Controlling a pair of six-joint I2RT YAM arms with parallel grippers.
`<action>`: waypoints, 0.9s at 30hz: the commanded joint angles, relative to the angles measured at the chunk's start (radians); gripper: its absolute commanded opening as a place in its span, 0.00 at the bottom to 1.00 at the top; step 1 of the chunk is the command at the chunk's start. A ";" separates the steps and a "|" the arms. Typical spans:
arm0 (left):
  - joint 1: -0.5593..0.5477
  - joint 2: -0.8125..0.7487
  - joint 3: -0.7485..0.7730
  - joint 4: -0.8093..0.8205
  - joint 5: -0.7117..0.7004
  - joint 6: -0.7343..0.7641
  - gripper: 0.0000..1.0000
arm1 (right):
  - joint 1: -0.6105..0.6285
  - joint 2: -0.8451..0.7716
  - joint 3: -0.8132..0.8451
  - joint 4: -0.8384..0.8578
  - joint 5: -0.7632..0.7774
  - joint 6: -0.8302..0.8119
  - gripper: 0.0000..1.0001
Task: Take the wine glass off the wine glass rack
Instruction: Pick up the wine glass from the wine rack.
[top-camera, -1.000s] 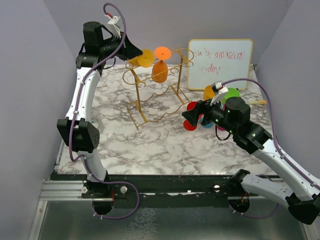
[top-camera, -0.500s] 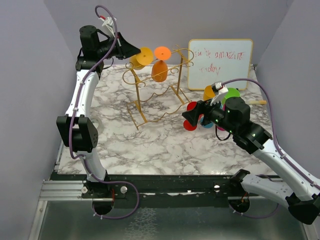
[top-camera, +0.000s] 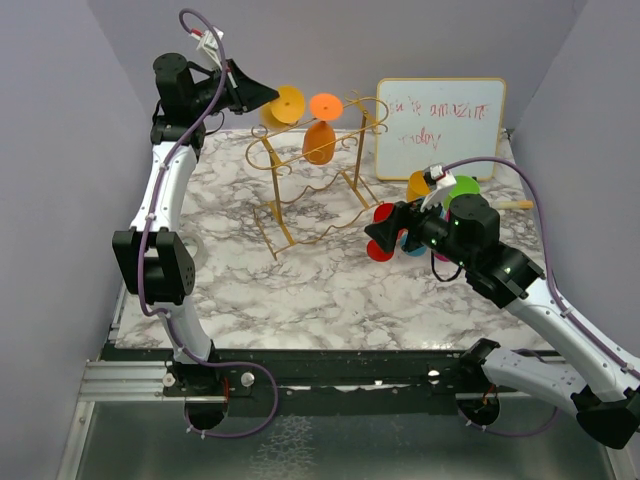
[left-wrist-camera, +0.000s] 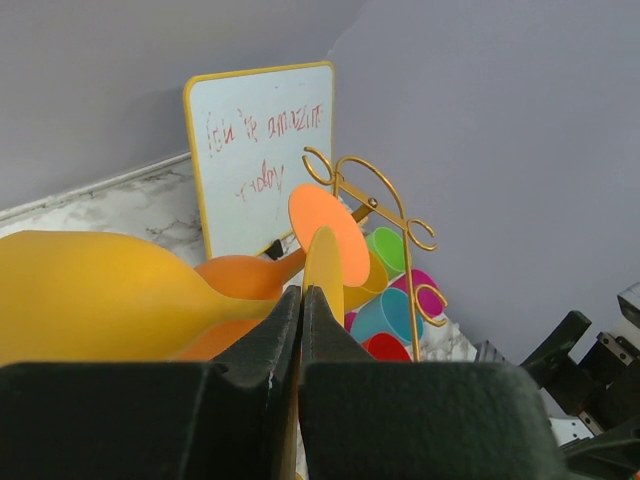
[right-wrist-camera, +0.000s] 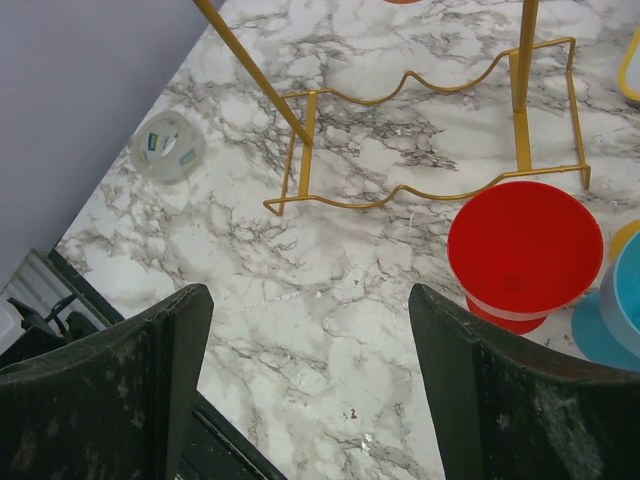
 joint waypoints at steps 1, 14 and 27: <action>0.029 -0.029 -0.019 0.053 -0.012 -0.023 0.00 | 0.001 -0.010 0.016 -0.011 0.025 -0.017 0.85; 0.103 -0.081 -0.077 0.166 -0.043 -0.083 0.00 | -0.001 -0.007 0.019 -0.012 0.026 -0.018 0.85; 0.201 -0.309 -0.362 0.178 -0.176 -0.018 0.00 | 0.000 0.001 0.018 -0.009 0.018 -0.019 0.85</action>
